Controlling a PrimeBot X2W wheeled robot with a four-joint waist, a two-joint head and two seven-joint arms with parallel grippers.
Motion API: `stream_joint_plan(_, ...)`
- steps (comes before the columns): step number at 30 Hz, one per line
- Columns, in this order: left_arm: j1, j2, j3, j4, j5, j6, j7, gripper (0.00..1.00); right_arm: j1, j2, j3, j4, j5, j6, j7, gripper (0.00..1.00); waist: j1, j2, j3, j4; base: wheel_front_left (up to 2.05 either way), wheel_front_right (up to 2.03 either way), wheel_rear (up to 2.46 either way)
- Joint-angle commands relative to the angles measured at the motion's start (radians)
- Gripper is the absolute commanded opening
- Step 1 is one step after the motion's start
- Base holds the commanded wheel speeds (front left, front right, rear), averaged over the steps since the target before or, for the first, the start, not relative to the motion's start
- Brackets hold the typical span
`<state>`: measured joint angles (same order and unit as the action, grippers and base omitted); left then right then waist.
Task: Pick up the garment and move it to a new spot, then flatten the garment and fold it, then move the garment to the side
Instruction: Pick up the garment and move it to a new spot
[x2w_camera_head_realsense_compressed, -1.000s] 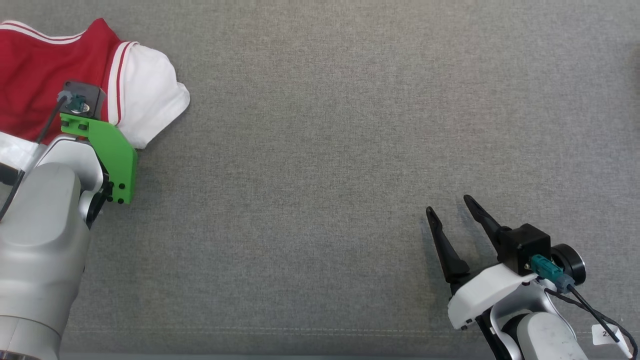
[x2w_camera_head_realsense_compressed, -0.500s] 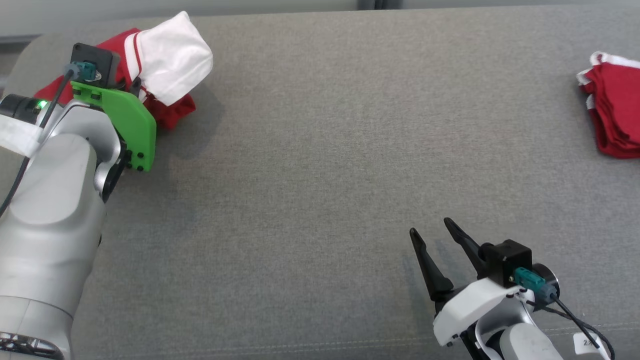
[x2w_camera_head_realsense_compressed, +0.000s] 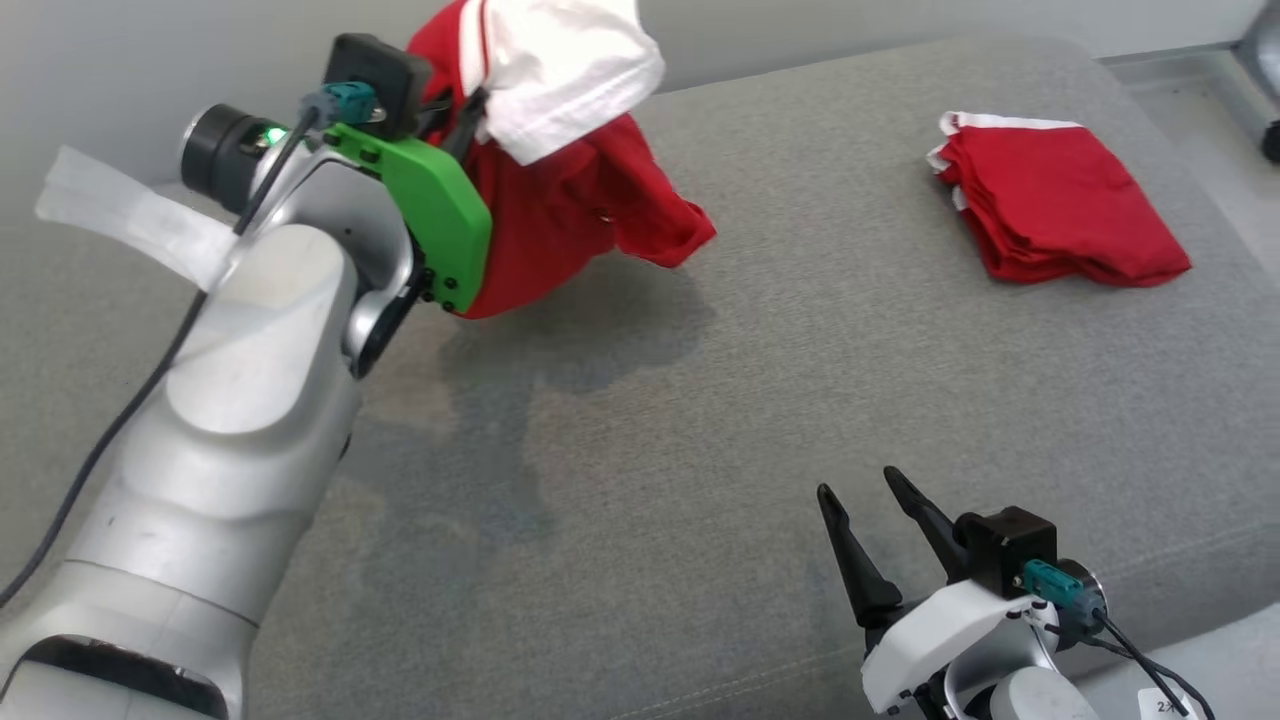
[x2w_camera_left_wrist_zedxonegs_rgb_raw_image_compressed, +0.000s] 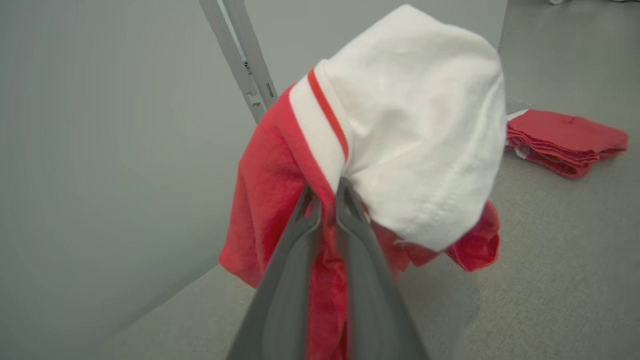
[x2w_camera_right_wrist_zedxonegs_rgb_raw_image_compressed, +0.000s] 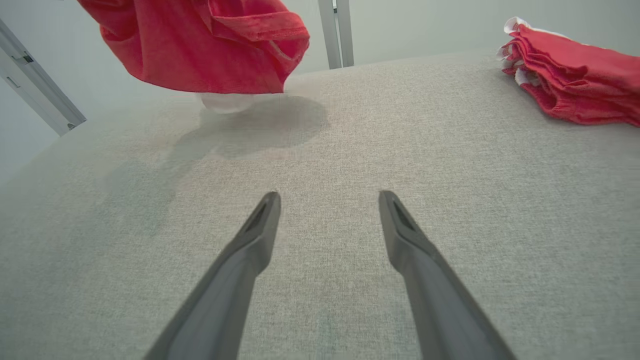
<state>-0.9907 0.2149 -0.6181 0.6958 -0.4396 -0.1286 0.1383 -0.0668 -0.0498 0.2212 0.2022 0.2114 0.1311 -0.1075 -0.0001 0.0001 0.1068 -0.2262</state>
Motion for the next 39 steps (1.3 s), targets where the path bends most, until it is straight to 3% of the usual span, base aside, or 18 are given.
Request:
stream_joint_plan(1, -0.005, -0.015, -0.011, -0.016, -0.008, -0.001, -0.011, 0.00, -0.001, -0.001, 0.002, 0.005, 0.008, -0.001, -0.010, 1.00, 0.0001, -0.0001, -0.023, -0.096, 0.00, 0.00, 0.00)
stream_joint_plan(11, 0.044, -0.138, -0.046, -0.008, -0.068, 0.021, -0.094, 0.00, -0.033, -0.001, -0.001, 0.033, 0.032, -0.001, -0.048, 1.00, 0.0001, -0.0001, 0.046, -0.167, 0.00, 0.00, 0.00)
stream_joint_plan(20, 0.119, -0.159, -0.079, 0.131, -0.105, 0.073, -0.144, 0.00, -0.061, -0.001, 0.010, 0.063, 0.050, -0.001, -0.072, 1.00, 0.0001, -0.0001, 0.072, -0.143, 0.00, 0.00, 0.00)
stream_joint_plan(21, 0.128, -0.160, -0.079, 0.153, -0.103, 0.083, -0.154, 0.05, -0.063, -0.001, 0.010, 0.067, 0.052, -0.001, -0.075, 1.00, 0.0001, -0.0001, 0.069, -0.136, 0.00, 0.00, 0.00)
stream_joint_plan(22, 0.139, -0.159, -0.078, 0.176, -0.104, 0.090, -0.164, 0.41, -0.063, -0.001, 0.011, 0.073, 0.053, -0.001, -0.077, 1.00, 0.0001, -0.0001, 0.066, -0.130, 0.00, 0.00, 0.00)
stream_joint_plan(23, 0.151, -0.157, -0.073, 0.198, -0.108, 0.097, -0.177, 1.00, -0.062, -0.001, 0.011, 0.077, 0.052, -0.001, -0.079, 1.00, 0.0001, -0.0001, 0.060, -0.122, 0.00, 0.00, 0.00)
stream_joint_plan(30, 0.226, -0.148, -0.032, 0.296, -0.160, 0.107, -0.249, 1.00, -0.043, -0.001, 0.000, 0.099, 0.036, -0.001, -0.075, 1.00, 0.0001, -0.0001, 0.000, -0.061, 0.00, 0.00, 0.00)
stream_joint_plan(39, 0.244, -0.146, -0.056, 0.292, -0.145, 0.090, -0.302, 1.00, -0.008, -0.001, -0.008, 0.086, 0.023, -0.001, -0.050, 1.00, 0.0001, -0.0001, -0.081, -0.023, 0.00, 0.00, 0.00)
